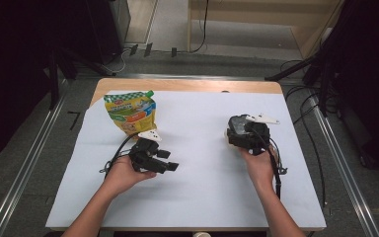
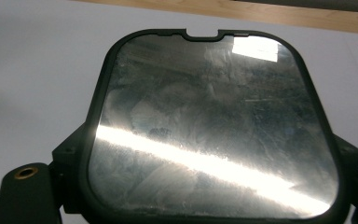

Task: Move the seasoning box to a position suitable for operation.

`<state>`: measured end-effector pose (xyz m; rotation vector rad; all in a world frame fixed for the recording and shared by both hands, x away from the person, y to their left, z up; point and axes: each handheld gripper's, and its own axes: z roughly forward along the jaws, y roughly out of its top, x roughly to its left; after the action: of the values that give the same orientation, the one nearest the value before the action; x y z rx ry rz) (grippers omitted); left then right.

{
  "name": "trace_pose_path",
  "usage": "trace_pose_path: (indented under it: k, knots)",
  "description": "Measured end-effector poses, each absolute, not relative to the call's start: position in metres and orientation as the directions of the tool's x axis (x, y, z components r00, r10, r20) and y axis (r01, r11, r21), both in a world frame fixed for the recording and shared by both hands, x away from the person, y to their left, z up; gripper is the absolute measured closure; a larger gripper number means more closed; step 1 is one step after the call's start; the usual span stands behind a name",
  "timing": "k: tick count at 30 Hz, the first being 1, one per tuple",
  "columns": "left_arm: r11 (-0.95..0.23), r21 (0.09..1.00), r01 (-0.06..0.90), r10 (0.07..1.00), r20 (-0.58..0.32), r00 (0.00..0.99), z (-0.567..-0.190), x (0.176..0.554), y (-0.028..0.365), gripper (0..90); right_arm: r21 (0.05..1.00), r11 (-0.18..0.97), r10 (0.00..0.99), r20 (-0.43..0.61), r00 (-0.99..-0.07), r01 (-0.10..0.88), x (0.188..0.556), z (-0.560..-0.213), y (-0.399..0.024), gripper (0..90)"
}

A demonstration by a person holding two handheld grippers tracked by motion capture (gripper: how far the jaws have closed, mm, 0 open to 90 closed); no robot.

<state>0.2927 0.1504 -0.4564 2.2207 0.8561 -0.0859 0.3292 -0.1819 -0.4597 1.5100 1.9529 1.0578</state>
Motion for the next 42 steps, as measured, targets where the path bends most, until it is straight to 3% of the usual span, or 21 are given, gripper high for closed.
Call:
trace_pose_path:
  k: [20,30,42]
  knots:
    - [-0.516,0.61,0.601,0.551,-0.302,0.778,-0.457,0.298,0.148,39.0,0.776,0.193,0.893,0.114,-0.436,0.6,0.306,-0.463,-0.144,16.6]
    - [-0.509,0.616,0.601,0.554,-0.3,0.776,-0.456,0.297,0.15,39.1,0.765,0.291,0.839,0.083,-0.537,0.575,0.295,-0.472,-0.11,16.6]
    - [-0.503,0.62,0.602,0.557,-0.3,0.775,-0.455,0.297,0.152,39.1,0.775,0.332,0.821,0.044,-0.569,0.538,0.285,-0.485,-0.097,16.6]
